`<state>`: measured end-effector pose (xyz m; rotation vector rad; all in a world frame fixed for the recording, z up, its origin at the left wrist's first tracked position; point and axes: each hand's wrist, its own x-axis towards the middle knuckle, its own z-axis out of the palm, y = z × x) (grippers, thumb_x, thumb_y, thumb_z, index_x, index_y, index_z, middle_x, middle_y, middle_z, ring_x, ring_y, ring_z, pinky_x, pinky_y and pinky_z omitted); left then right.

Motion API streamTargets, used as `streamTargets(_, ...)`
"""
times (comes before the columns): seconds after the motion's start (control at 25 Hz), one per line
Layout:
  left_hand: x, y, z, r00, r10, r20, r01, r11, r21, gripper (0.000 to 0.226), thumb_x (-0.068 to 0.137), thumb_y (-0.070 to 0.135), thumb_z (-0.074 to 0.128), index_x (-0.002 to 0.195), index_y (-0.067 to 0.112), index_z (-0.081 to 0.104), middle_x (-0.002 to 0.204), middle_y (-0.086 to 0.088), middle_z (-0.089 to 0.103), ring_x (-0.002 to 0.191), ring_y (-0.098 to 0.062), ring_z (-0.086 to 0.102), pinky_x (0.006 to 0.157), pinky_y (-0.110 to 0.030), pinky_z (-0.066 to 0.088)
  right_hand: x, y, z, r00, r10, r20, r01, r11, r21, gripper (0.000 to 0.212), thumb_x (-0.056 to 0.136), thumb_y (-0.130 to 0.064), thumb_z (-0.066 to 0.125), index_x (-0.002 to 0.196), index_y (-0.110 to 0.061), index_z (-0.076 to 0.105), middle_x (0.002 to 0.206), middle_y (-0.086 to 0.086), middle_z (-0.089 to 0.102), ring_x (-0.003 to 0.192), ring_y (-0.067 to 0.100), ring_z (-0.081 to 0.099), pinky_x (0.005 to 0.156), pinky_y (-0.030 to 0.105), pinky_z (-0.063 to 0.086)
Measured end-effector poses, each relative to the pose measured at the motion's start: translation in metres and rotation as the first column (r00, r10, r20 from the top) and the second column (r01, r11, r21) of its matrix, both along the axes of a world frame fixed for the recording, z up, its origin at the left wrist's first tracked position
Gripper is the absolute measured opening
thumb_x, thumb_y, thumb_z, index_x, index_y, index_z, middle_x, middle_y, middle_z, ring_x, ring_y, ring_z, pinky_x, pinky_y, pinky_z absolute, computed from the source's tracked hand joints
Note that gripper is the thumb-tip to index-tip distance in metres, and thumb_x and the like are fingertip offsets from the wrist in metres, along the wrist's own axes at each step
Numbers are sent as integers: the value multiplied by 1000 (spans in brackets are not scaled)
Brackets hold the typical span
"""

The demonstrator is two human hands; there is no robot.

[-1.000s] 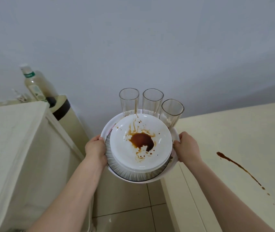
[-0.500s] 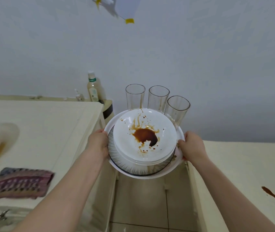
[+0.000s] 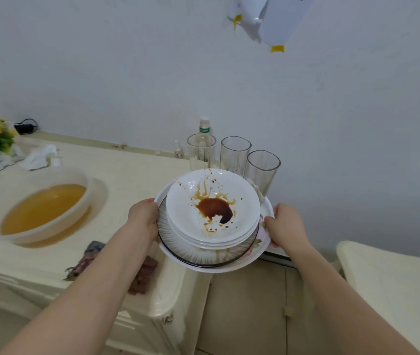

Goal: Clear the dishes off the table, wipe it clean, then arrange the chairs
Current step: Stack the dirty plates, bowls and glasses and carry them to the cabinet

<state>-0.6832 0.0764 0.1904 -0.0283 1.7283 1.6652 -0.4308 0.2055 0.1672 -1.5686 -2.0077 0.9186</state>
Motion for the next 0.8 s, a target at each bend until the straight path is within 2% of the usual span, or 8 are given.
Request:
streamTargets(0.12, -41, -13, -7, 999, 41, 12, -41, 999, 6, 28, 82, -10, 42, 89, 4, 65, 101, -18, 66, 80, -30, 61, 83, -46, 52, -41, -8, -4, 999, 41, 19, -41, 999, -9, 5, 83, -5, 49, 80, -2, 47, 76, 14, 53, 68, 33, 58, 52, 35, 50)
streamTargets(0.24, -79, -22, -18, 998, 46, 53, -46, 999, 8, 29, 80, -8, 41, 90, 4, 65, 106, -20, 66, 77, -30, 61, 81, -48, 52, -76, -13, -9, 996, 72, 54, -72, 997, -8, 11, 84, -5, 50, 76, -6, 43, 70, 7, 47, 62, 24, 49, 42, 25, 33)
streamTargets(0.36, -107, -27, -24, 993, 28, 117, -28, 1000, -5, 20, 80, 1, 48, 90, 3, 66, 106, -16, 68, 76, -29, 63, 73, -44, 53, -106, -17, -13, 996, 73, 58, -71, 996, -46, 7, 87, -5, 50, 82, -5, 45, 75, 7, 47, 60, 17, 45, 32, 15, 30)
streamTargets(0.44, -116, -29, -20, 984, 33, 176, -31, 999, -16, 18, 86, 19, 58, 96, 7, 65, 101, -9, 70, 80, -27, 67, 71, -40, 55, -122, -16, -16, 995, 67, 71, -62, 996, -68, 5, 88, -7, 50, 87, -4, 46, 81, 10, 50, 64, 19, 47, 40, 21, 37)
streamTargets(0.52, -120, -27, -15, 975, 10, 222, -14, 1000, 18, 29, 92, 35, 56, 104, 9, 63, 98, -10, 72, 85, -28, 69, 76, -40, 55, -134, -14, -19, 996, 54, 67, -48, 995, -88, 5, 88, -8, 50, 88, -4, 47, 85, 13, 53, 69, 25, 53, 46, 27, 42)
streamTargets(0.6, -125, -25, -15, 970, -45, 238, 33, 998, 53, 35, 92, 39, 55, 110, 10, 63, 101, -11, 72, 88, -29, 69, 76, -40, 55, -144, -12, -20, 997, 42, 63, -36, 995, -94, 6, 87, -9, 50, 90, -3, 49, 88, 15, 55, 77, 32, 58, 55, 37, 52)
streamTargets(0.68, -127, -24, -16, 966, -86, 243, 69, 995, 79, 37, 91, 41, 56, 111, 11, 63, 100, -11, 72, 86, -28, 69, 68, -38, 54, -149, -10, -19, 997, 37, 65, -31, 996, -90, 8, 86, -8, 50, 91, -2, 50, 88, 17, 56, 80, 35, 61, 63, 44, 56)
streamTargets(0.8, -132, -25, -21, 964, -116, 239, 98, 991, 88, 37, 89, 42, 59, 109, 12, 65, 97, -10, 73, 84, -29, 70, 64, -37, 54, -155, -10, -20, 998, 44, 43, -38, 991, -125, 6, 87, -9, 50, 90, -4, 49, 88, 16, 56, 77, 34, 60, 48, 33, 50)
